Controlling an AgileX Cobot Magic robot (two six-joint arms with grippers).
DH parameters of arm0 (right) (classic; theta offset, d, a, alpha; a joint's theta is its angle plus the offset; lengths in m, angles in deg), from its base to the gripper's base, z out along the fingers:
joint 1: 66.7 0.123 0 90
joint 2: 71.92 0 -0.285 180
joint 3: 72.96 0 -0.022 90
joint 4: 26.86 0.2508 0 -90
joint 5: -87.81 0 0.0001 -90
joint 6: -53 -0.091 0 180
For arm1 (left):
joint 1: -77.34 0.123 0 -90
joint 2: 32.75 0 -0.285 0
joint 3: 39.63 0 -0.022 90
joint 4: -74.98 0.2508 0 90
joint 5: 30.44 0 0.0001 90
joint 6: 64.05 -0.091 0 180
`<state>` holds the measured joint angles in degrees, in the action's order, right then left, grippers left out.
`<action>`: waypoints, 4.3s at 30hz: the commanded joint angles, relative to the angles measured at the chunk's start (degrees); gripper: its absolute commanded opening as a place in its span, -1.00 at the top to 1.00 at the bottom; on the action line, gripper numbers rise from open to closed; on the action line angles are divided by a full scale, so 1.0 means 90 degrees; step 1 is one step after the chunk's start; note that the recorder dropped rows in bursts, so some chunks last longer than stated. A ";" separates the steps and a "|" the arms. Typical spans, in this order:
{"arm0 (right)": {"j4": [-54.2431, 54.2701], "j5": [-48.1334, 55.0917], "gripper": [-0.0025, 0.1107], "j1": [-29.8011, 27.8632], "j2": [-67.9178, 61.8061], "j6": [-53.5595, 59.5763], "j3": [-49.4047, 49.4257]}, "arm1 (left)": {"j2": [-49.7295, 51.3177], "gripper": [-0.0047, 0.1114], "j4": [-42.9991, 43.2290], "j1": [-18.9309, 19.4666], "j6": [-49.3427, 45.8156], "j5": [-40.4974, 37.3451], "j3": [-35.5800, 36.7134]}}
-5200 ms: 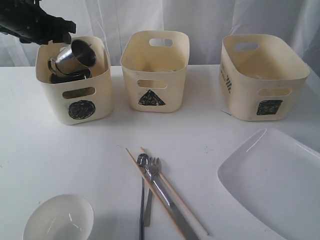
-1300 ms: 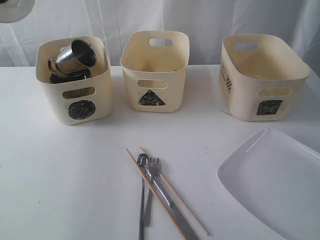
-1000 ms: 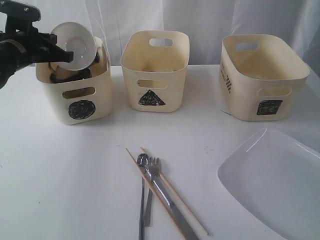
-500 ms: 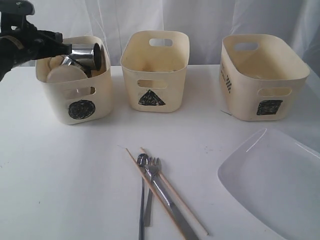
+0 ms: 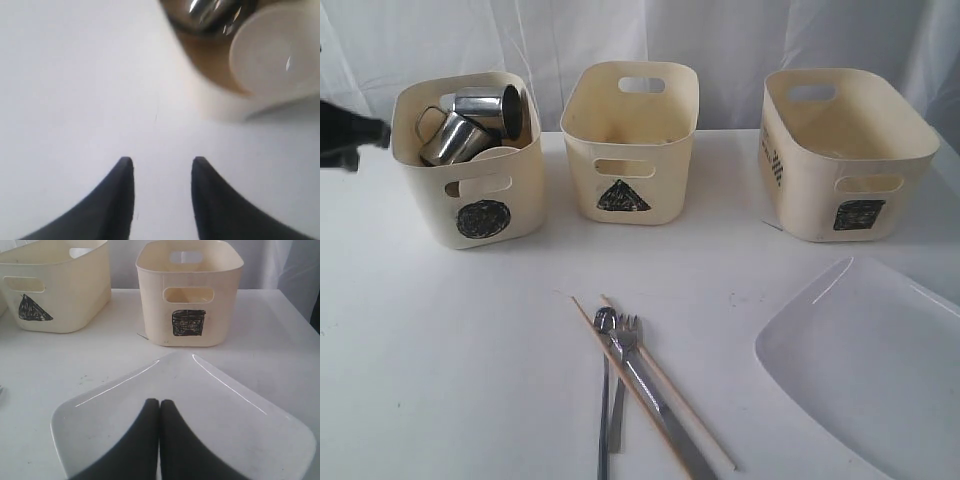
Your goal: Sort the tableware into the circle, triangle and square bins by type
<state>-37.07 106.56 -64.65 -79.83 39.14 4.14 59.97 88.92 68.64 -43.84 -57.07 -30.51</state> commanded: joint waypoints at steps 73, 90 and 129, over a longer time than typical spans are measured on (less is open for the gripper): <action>-0.0004 -0.0094 0.96 0.0018 0.0014 0.0004 0.0013 | -0.7493 0.92 -0.4854 0.0653 -0.5360 0.2110 0.6813; -0.0004 -0.0094 0.96 0.0018 0.0014 0.0004 0.0013 | -0.9437 0.92 -0.5378 0.1845 -0.5079 0.0637 0.7567; -0.0004 -0.0094 0.96 0.0018 0.0014 0.0004 0.0013 | -0.9437 0.92 -0.1549 0.1521 -0.1746 0.0857 0.7567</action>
<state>-37.07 106.56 -64.65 -79.83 39.14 4.14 -24.75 74.98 82.62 -59.79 -48.61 37.35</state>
